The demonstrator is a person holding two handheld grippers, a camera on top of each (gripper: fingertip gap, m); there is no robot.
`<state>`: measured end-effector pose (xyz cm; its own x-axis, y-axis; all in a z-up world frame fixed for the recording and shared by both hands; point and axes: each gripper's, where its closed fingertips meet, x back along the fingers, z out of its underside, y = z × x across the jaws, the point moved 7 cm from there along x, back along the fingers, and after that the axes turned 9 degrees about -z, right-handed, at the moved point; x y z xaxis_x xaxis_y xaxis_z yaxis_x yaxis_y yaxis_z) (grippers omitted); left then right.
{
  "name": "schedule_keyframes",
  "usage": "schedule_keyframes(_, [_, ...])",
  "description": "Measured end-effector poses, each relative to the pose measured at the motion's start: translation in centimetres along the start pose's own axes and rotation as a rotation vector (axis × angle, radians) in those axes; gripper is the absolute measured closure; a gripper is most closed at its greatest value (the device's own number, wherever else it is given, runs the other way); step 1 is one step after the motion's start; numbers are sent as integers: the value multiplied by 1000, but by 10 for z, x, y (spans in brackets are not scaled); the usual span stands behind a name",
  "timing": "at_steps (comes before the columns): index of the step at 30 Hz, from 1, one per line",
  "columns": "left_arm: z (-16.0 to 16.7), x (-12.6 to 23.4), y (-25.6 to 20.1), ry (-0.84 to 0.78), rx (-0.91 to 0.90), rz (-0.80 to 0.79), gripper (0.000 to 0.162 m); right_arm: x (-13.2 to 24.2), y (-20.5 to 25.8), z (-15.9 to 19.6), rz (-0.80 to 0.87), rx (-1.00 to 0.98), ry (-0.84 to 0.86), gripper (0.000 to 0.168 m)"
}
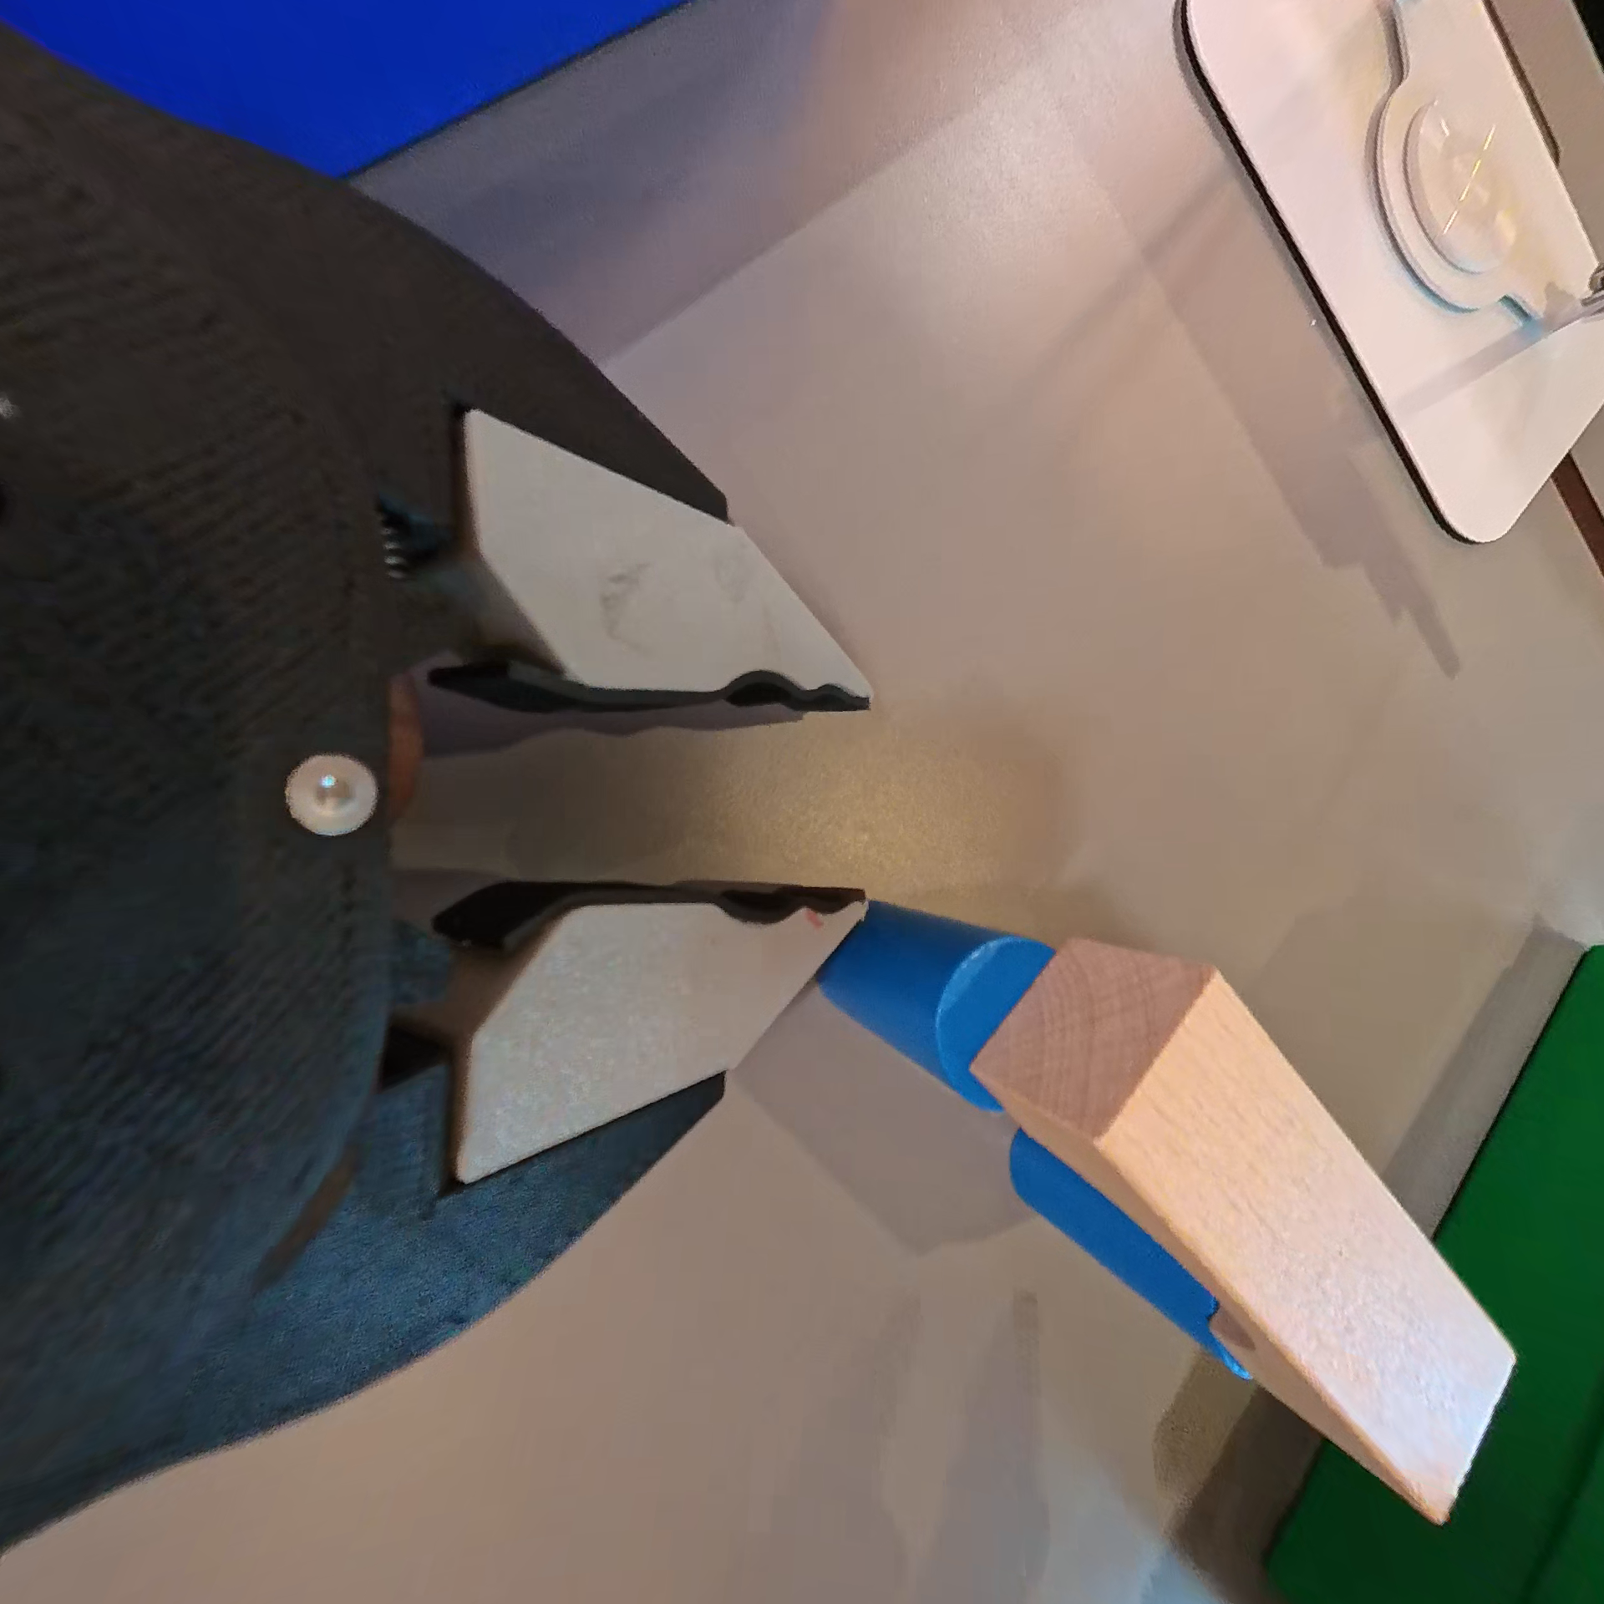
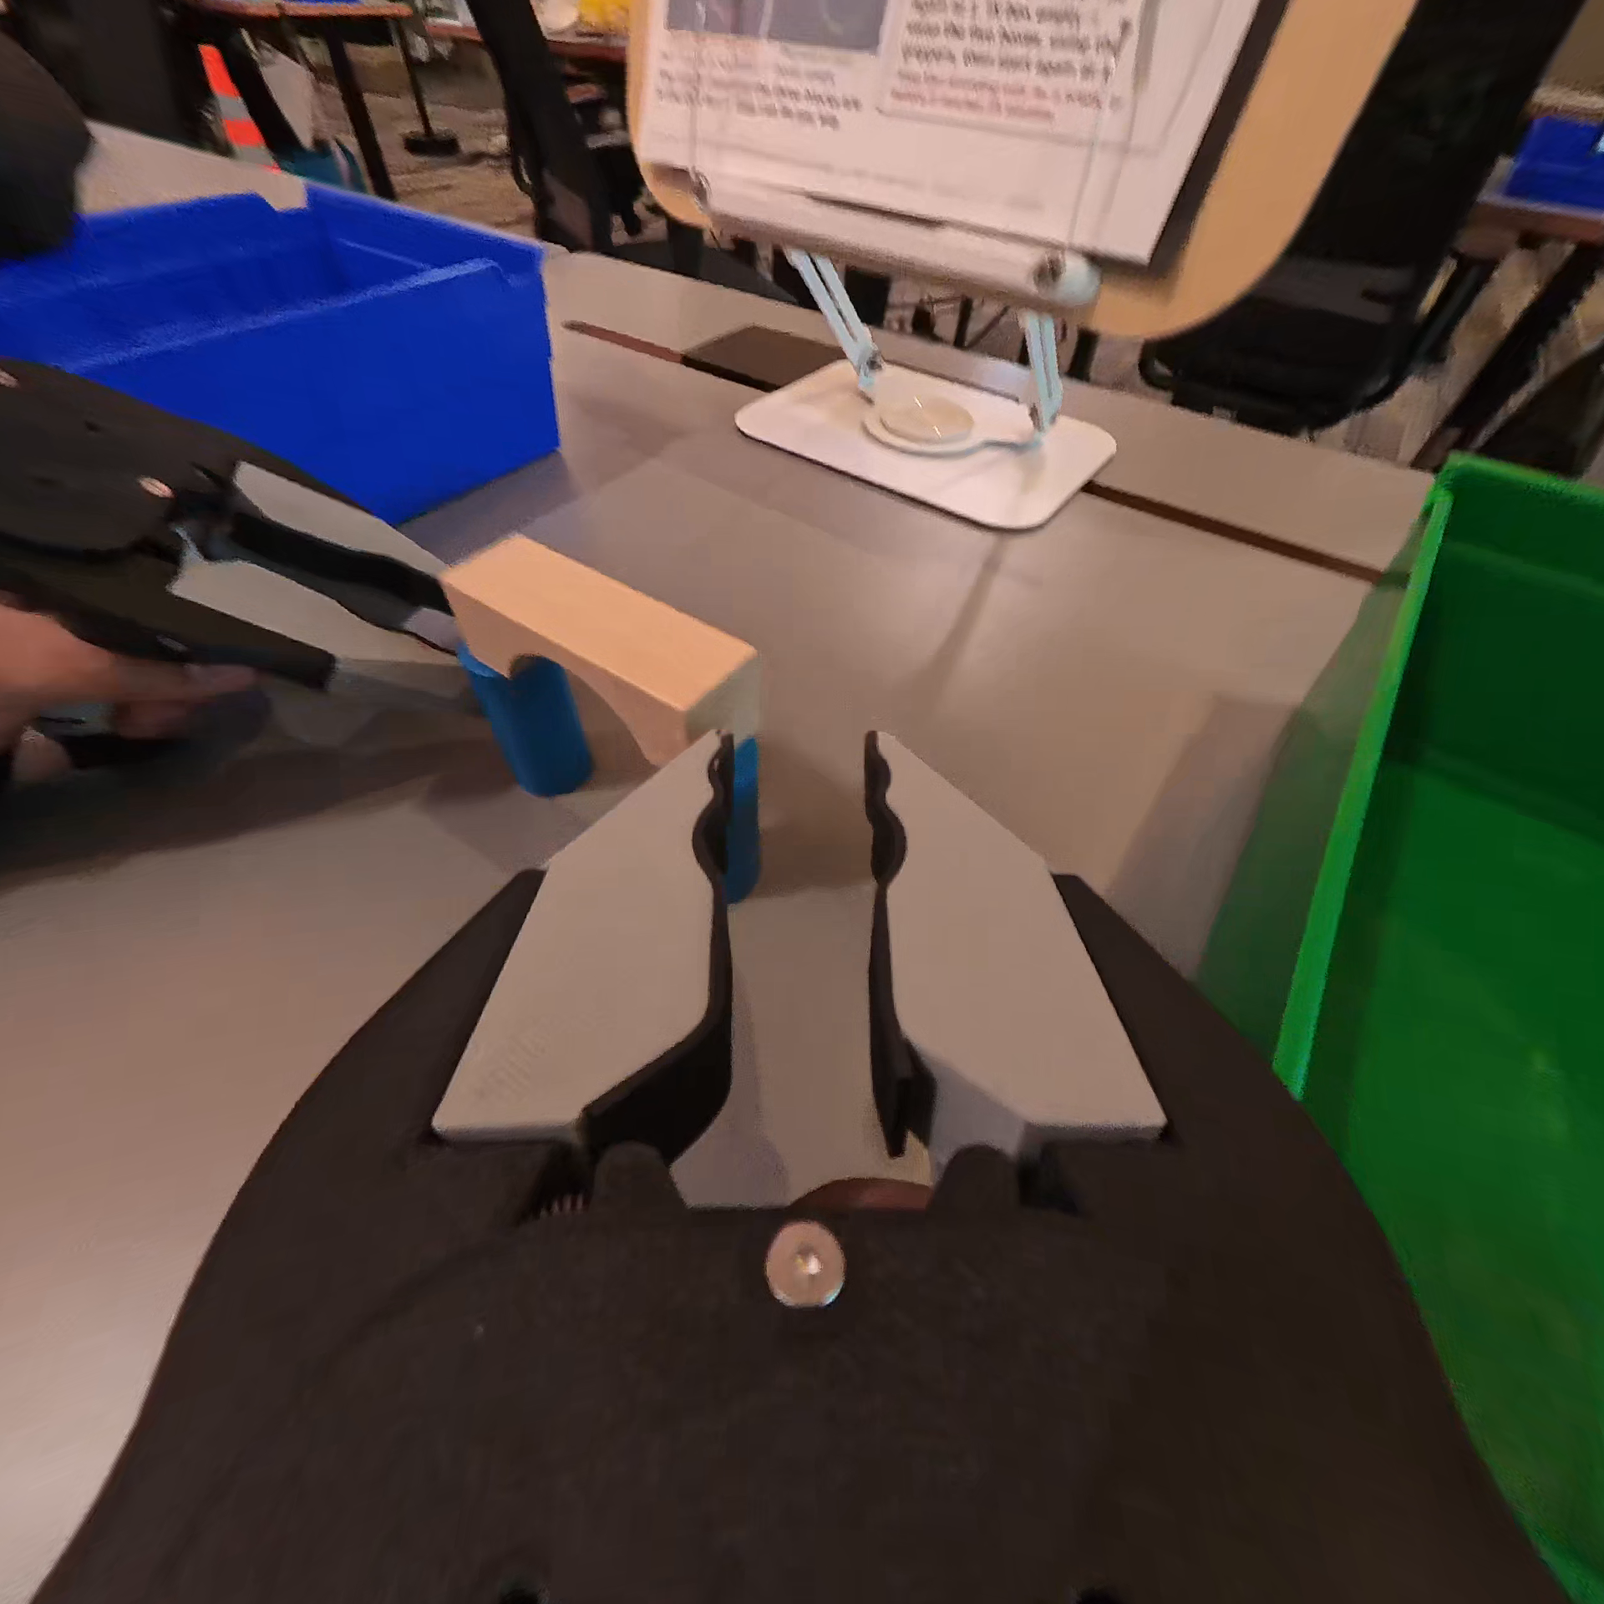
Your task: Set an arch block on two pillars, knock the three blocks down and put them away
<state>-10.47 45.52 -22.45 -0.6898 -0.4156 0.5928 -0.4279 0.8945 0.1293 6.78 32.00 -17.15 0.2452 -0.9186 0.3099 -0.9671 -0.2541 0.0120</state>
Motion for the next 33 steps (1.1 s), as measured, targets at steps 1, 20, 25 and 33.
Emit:
schedule_keyframes(1, [0,0,0,1,0,0,124,-1,-4,7,17,-8,19,141])
schedule_keyframes(20, [1,-1,-3,21,15,17,123,-18,-6,31,66,29,143,137])
schedule_keyframes(25, [8,1,-9,65,-6,85,115,-14,-7,31,62,21,128,137])
schedule_keyframes(33, [5,-5,-18,85,-37,76,112,-14,-5,32,51,29,137,137])
